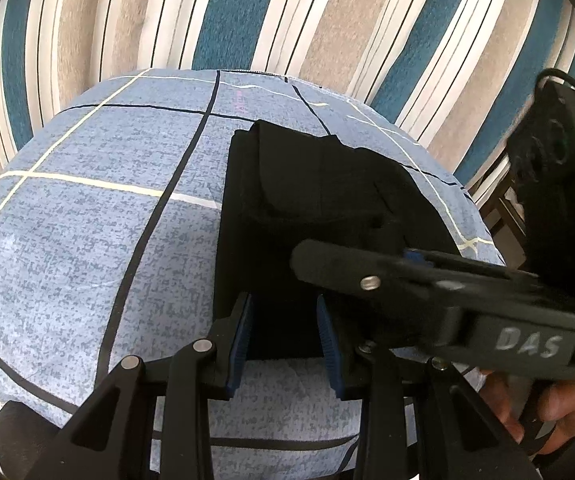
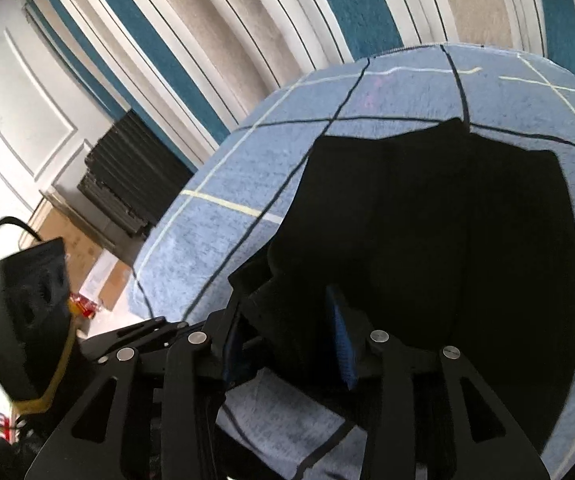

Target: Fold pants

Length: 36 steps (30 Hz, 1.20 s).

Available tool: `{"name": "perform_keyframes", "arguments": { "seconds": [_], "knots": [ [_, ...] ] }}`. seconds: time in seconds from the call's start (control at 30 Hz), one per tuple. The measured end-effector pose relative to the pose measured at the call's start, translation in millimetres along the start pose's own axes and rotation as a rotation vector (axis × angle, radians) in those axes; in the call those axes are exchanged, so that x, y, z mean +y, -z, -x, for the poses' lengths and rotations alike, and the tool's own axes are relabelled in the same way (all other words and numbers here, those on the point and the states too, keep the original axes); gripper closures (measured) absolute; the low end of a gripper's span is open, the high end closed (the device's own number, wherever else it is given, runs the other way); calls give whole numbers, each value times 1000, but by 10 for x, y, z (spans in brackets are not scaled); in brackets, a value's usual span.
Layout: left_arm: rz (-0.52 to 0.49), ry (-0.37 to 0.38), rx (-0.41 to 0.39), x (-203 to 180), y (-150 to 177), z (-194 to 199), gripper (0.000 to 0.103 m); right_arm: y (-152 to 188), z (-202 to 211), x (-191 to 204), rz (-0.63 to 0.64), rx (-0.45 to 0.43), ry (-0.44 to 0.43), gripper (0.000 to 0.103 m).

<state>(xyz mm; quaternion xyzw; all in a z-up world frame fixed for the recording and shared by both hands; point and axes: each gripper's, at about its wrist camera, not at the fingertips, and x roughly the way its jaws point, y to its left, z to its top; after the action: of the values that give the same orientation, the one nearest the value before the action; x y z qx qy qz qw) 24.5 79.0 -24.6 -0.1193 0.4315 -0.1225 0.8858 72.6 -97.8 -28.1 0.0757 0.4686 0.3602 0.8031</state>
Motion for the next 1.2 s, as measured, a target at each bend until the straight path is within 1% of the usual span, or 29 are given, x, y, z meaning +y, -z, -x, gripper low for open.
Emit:
{"name": "perform_keyframes", "arguments": {
  "seconds": [0.1, 0.2, 0.3, 0.37, 0.47, 0.63, 0.7, 0.77, 0.83, 0.87, 0.97, 1.03, 1.1, 1.17, 1.2],
  "knots": [
    [10, 3, -2, 28, -8, 61, 68, 16, 166, -20, -3, -27, -27, 63],
    [17, -22, -16, 65, -35, 131, 67, 46, 350, -79, -22, -67, -46, 61],
    [58, -27, -10, 175, -37, 187, 65, 87, 522, -185, -56, -107, -39, 61],
    [85, -30, -14, 248, -32, 235, 63, 133, 648, -317, -104, -136, -35, 61],
    [119, -40, -38, 351, -31, 331, 62, 184, 753, -470, -153, -158, -13, 61],
    [158, -33, -80, 424, -116, 442, 59, 260, 865, -689, -215, -182, 26, 61],
    [148, -28, -95, 397, -185, 449, 58, 284, 904, -725, -225, -202, 24, 61],
    [133, -18, -102, 335, -252, 426, 58, 287, 925, -745, -219, -215, 48, 61],
    [117, 3, -102, 248, -306, 393, 58, 298, 911, -748, -202, -208, 80, 66],
    [105, 16, -103, 194, -322, 381, 58, 316, 896, -748, -195, -201, 89, 72],
    [53, 54, -100, -10, -331, 326, 58, 390, 782, -767, -176, -158, 105, 73],
    [16, 79, -89, -138, -310, 263, 58, 460, 652, -833, -178, -108, 136, 78],
    [-31, 95, -61, -227, -270, 150, 58, 494, 682, -890, -187, -128, 109, 79],
    [-53, 58, -17, -245, -203, -16, 58, 491, 684, -929, -199, -123, 87, 78],
    [-56, 49, -7, -229, -174, -66, 58, 494, 688, -952, -197, -119, 75, 78]
  ]
}}
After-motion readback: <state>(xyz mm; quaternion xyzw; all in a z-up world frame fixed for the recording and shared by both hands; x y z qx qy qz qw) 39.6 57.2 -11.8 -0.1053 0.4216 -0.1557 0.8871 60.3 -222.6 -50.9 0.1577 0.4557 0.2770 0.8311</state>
